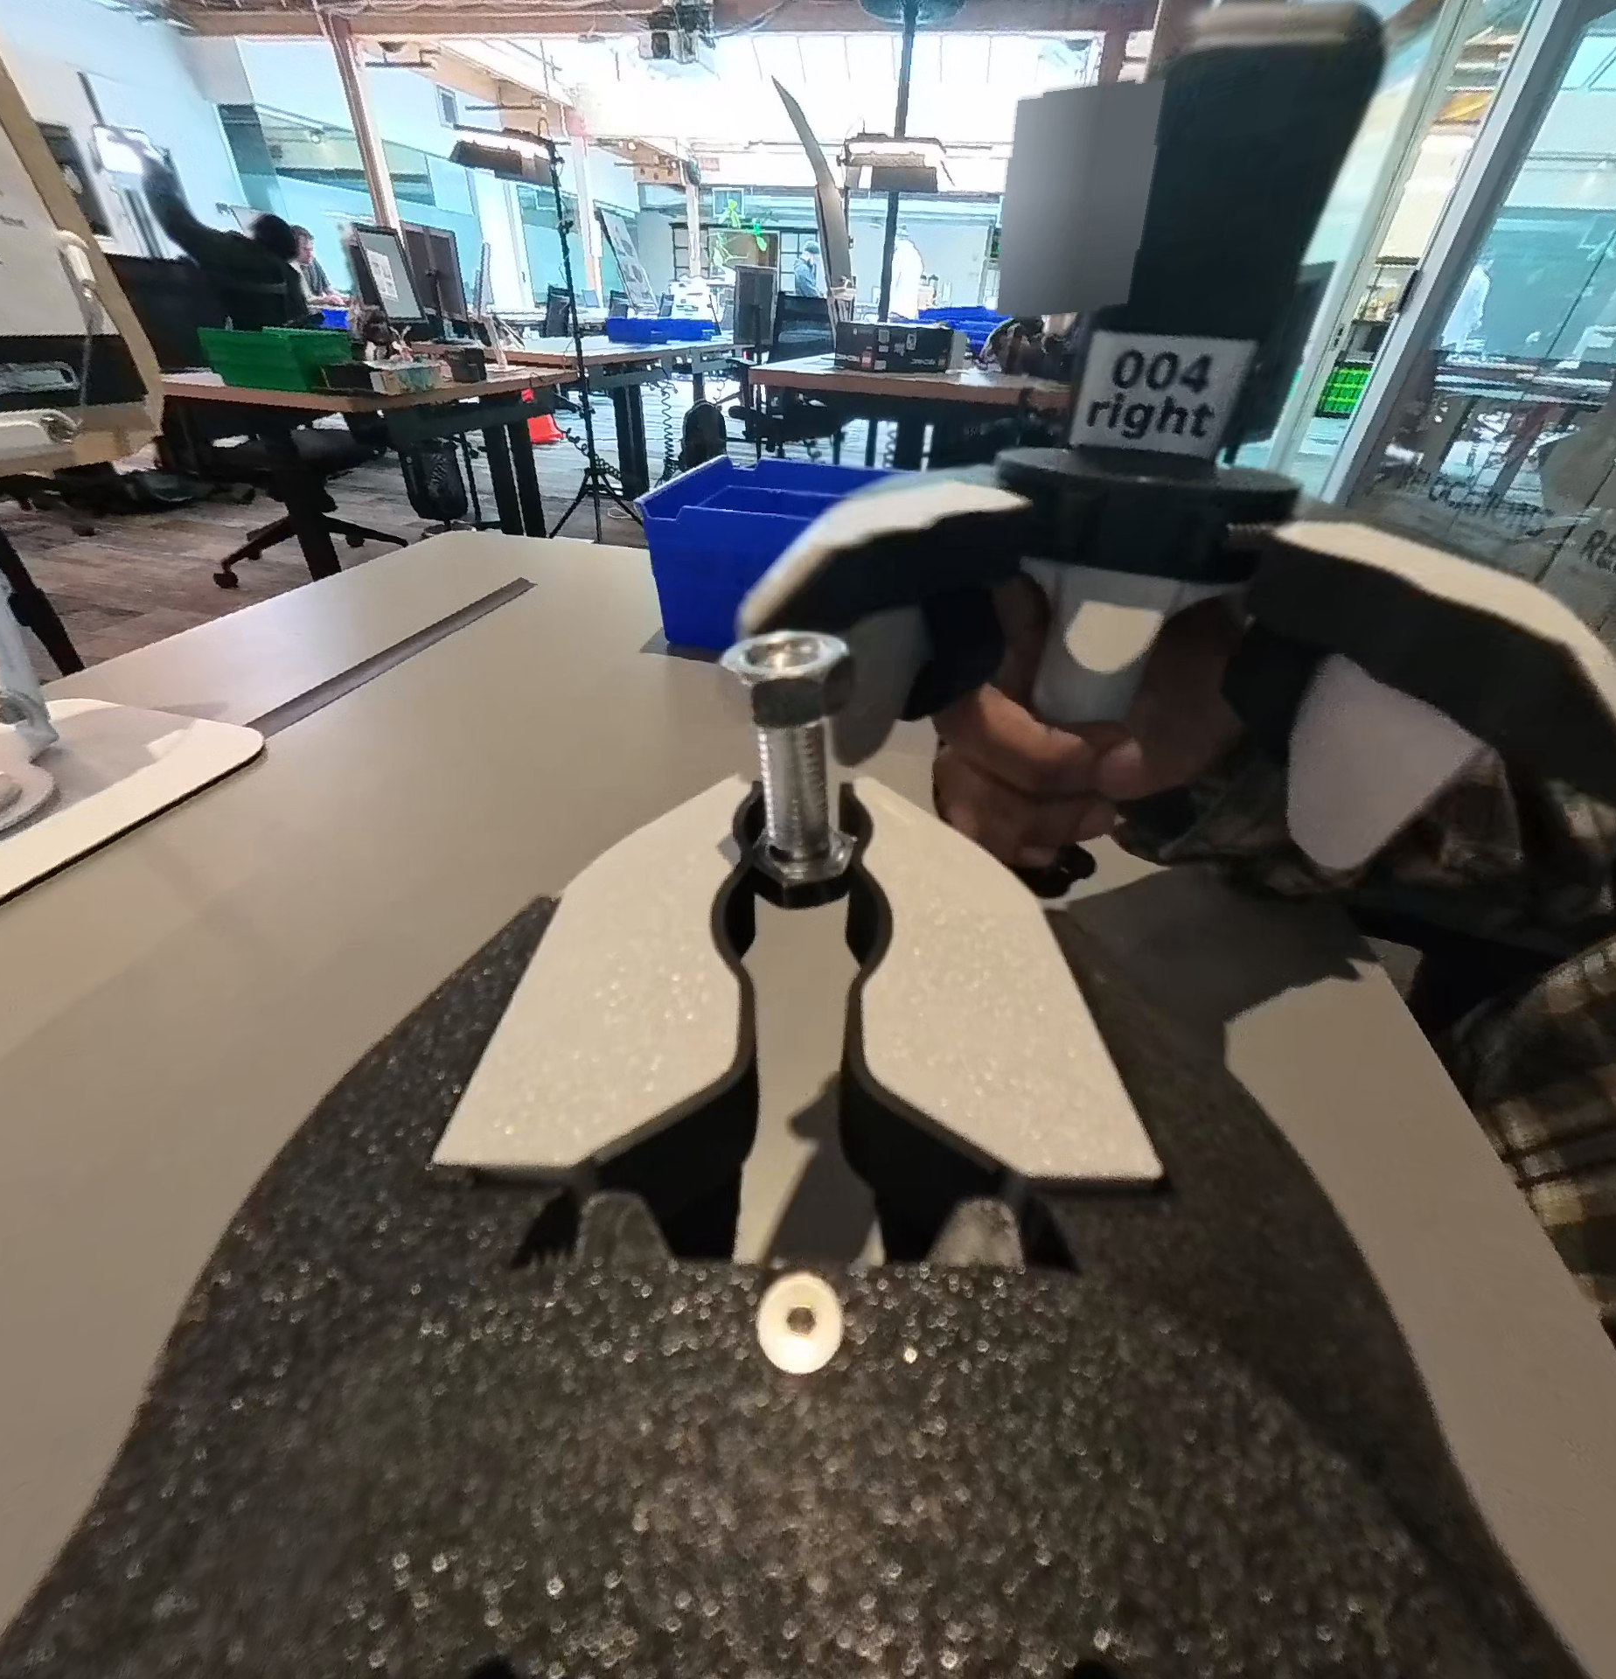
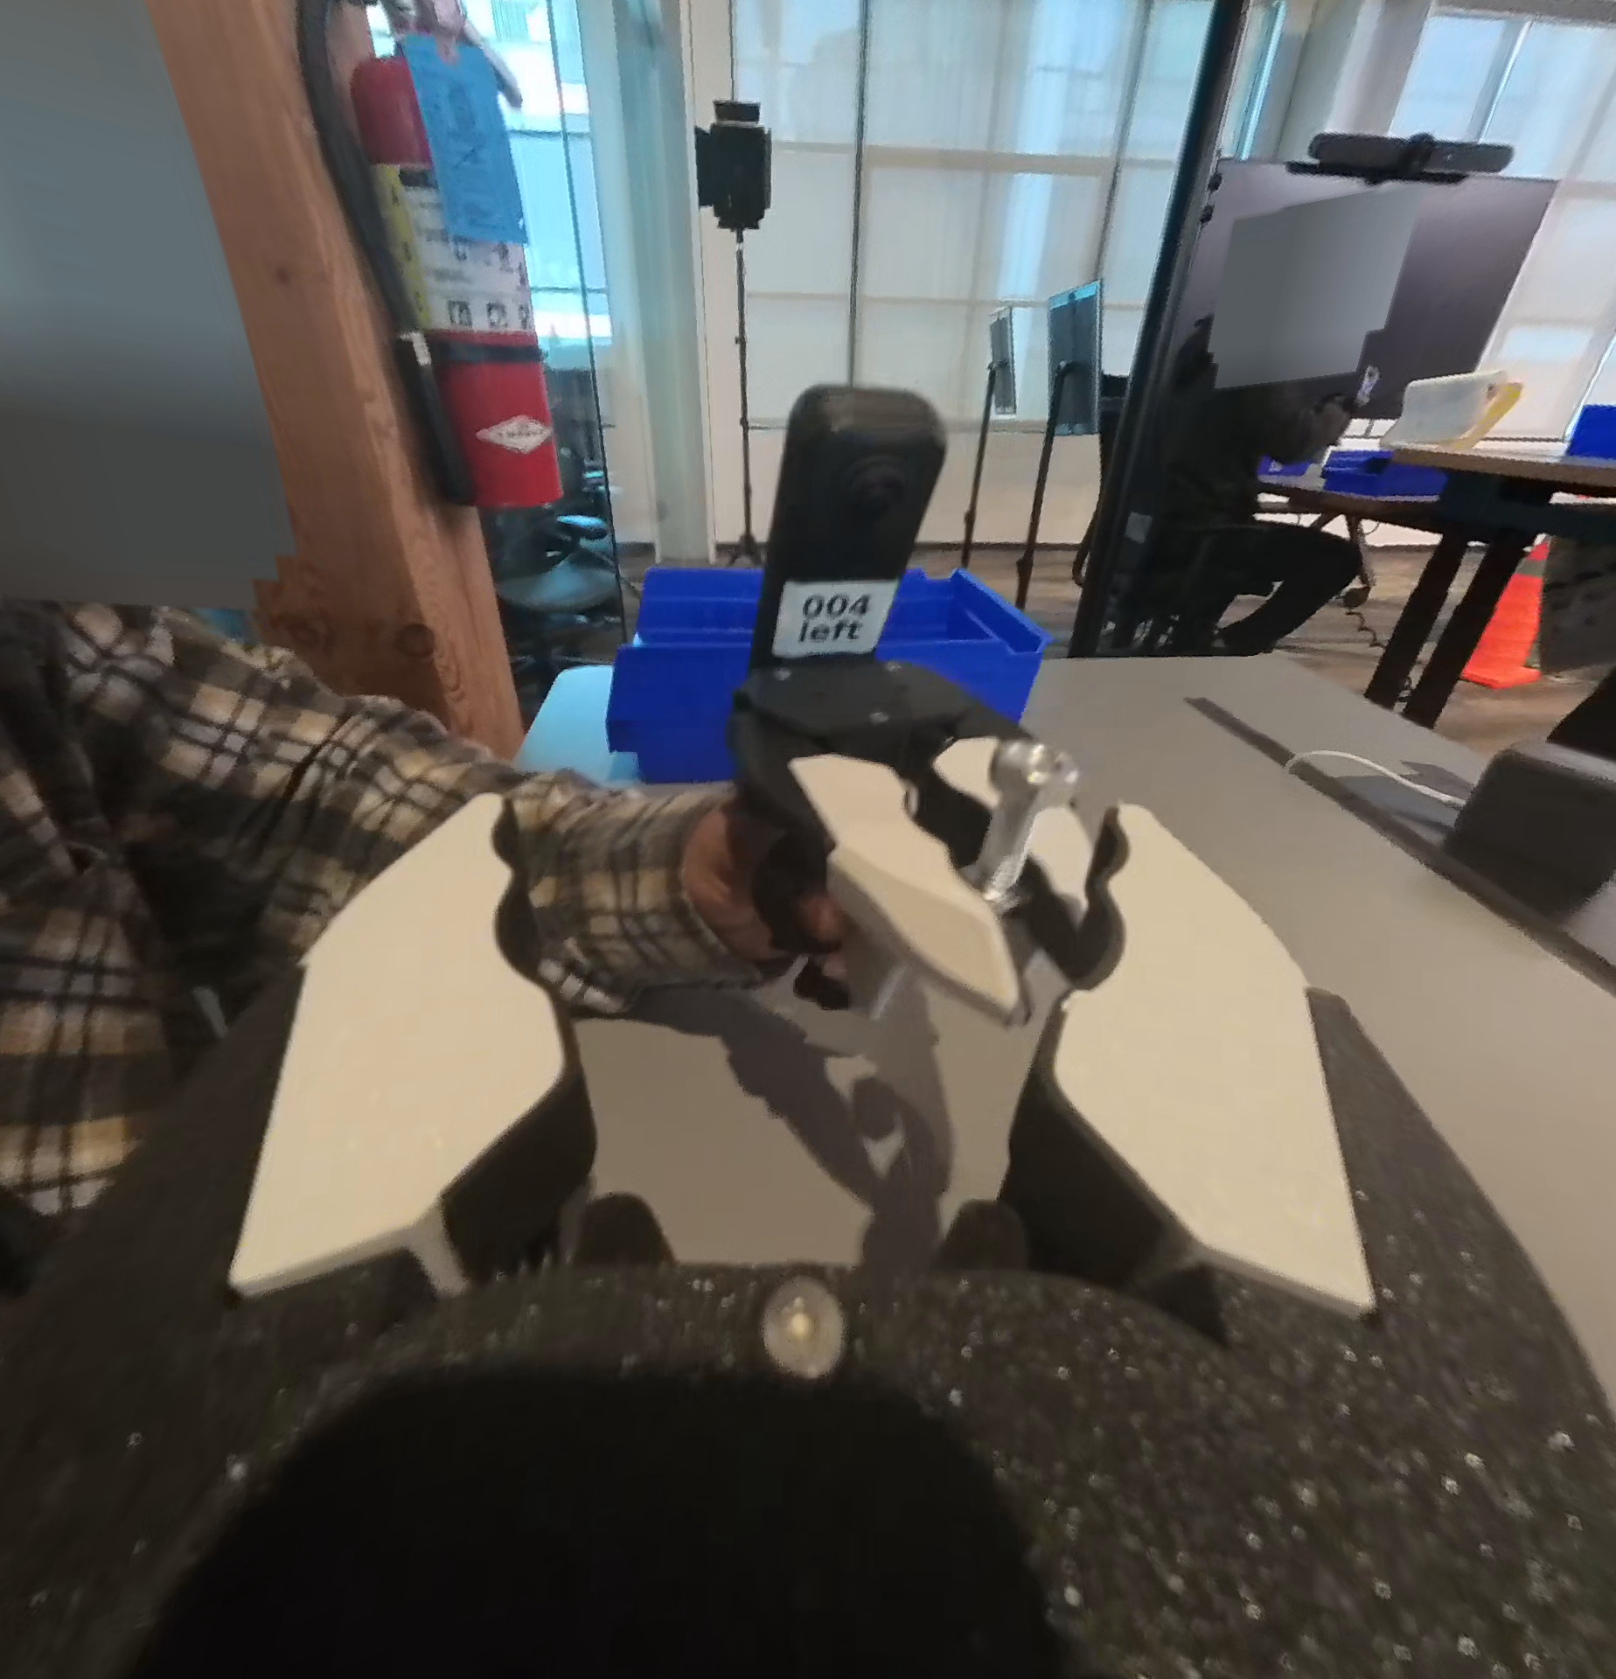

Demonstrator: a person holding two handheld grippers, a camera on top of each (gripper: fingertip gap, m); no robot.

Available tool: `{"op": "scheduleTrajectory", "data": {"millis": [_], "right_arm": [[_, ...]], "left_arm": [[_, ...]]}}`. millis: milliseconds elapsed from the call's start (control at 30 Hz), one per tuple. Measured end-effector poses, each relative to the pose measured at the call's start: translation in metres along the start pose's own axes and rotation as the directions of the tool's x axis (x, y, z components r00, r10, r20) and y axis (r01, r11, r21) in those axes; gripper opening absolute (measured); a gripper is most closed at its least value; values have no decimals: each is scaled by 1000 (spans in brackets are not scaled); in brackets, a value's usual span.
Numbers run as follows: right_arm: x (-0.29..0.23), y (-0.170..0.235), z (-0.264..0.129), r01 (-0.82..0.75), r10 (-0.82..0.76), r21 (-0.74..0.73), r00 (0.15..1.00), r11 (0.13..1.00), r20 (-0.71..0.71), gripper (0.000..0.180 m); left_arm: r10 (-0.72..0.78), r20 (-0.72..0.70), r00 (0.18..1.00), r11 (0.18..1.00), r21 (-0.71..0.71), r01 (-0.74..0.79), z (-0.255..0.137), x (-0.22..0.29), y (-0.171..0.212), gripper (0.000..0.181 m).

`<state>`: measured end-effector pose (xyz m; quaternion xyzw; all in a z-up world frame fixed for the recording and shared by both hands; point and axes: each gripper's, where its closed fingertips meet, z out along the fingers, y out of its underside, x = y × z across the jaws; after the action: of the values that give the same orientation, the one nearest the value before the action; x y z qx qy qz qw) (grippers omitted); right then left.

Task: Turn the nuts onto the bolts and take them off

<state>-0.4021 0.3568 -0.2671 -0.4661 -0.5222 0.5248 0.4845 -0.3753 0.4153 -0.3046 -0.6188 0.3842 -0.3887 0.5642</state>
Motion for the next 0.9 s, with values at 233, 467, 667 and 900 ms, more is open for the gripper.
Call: {"op": "scheduleTrajectory", "data": {"millis": [233,467,667,900], "right_arm": [[-7,1,11,8,-8,-11,1000,1000,30,120],[3,-4,16,-4,4,7,1000,1000,18,118],[-11,6,7,25,-25,-38,1000,999,0,121],[-6,1,22,2,-2,-23,1000,1000,28,123]], "left_arm": [[9,6,1000,1000,-2,-9,1,2,0,15],[12,-9,1000,1000,-12,-12,4,5,2,15],[23,5,1000,1000,-19,-23,2,3,2,15],[20,-4,1000,1000,-18,-20,4,6,3,15]]}}
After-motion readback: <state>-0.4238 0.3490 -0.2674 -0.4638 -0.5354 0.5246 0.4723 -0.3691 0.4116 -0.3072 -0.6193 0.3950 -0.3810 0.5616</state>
